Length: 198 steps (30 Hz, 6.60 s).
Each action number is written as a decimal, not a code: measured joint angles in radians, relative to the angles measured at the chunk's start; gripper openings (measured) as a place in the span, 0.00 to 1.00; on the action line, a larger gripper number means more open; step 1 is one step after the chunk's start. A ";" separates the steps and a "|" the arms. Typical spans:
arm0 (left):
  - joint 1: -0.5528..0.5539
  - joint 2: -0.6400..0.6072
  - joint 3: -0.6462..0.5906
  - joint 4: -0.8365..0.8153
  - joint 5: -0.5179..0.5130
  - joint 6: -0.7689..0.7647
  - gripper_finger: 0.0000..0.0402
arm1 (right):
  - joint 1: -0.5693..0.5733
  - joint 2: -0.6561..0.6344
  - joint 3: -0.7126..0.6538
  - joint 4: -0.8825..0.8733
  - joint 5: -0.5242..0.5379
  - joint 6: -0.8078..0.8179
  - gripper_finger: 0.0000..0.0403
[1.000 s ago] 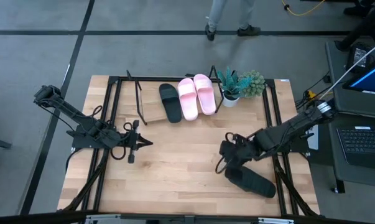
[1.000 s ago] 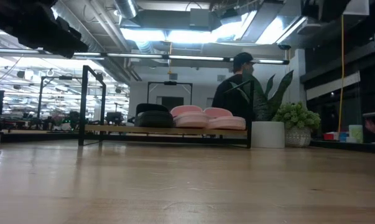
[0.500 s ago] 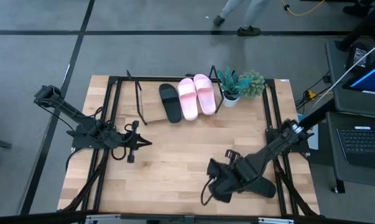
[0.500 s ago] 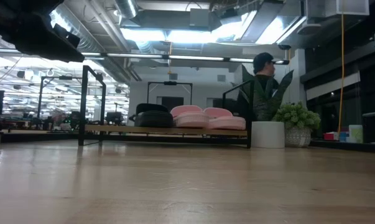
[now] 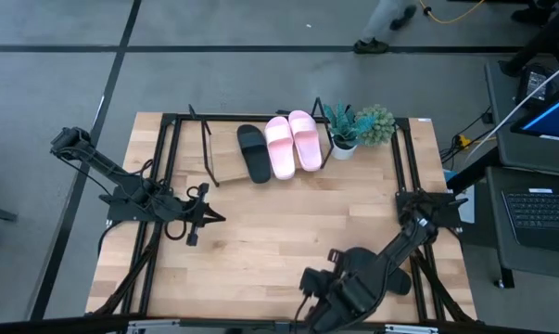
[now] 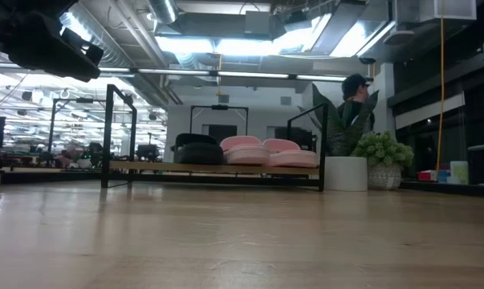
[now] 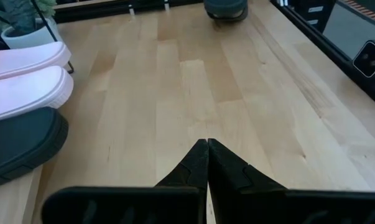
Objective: Pick and place slides into the shelf
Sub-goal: Put the black slide on the shelf
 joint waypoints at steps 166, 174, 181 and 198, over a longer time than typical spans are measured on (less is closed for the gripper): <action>0.000 0.000 0.000 -0.018 -0.007 -0.052 0.00 | -0.140 0.082 -0.679 0.017 -0.243 0.334 0.49; 0.000 0.000 0.000 -0.019 -0.007 -0.050 0.00 | -0.151 0.082 -0.679 0.026 -0.251 0.391 0.48; 0.000 0.000 0.000 -0.028 -0.007 -0.050 0.00 | -0.183 0.084 -0.631 0.032 -0.236 0.391 0.43; 0.000 0.000 0.000 -0.057 -0.007 -0.050 0.00 | -0.206 0.085 -0.541 0.018 -0.222 0.333 0.40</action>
